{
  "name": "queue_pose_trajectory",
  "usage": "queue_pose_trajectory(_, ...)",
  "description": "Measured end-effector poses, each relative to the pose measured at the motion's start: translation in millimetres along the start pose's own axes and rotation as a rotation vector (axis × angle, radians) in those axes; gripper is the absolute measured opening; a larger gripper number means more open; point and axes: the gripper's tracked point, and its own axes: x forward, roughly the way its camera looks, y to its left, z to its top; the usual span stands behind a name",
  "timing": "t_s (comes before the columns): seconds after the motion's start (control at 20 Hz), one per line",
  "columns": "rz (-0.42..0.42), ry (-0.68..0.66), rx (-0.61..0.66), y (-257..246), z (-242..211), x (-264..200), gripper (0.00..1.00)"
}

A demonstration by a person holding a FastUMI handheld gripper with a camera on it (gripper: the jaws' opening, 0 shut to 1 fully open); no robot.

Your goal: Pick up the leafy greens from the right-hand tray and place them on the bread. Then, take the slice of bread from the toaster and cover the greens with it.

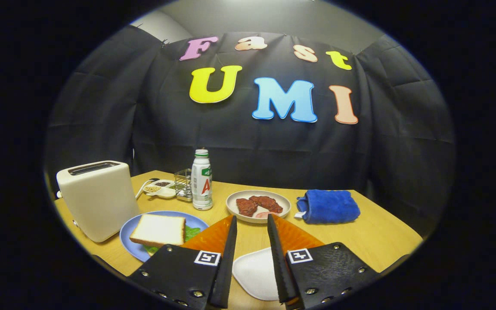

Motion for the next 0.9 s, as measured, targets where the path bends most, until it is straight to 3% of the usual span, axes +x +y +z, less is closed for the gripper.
queue_pose_trajectory(0.5,-0.112,-0.051,-0.025,-101,5,-20,0.42)
queue_pose_trajectory(0.9,-0.104,-0.019,0.040,-151,-11,-25,0.42)
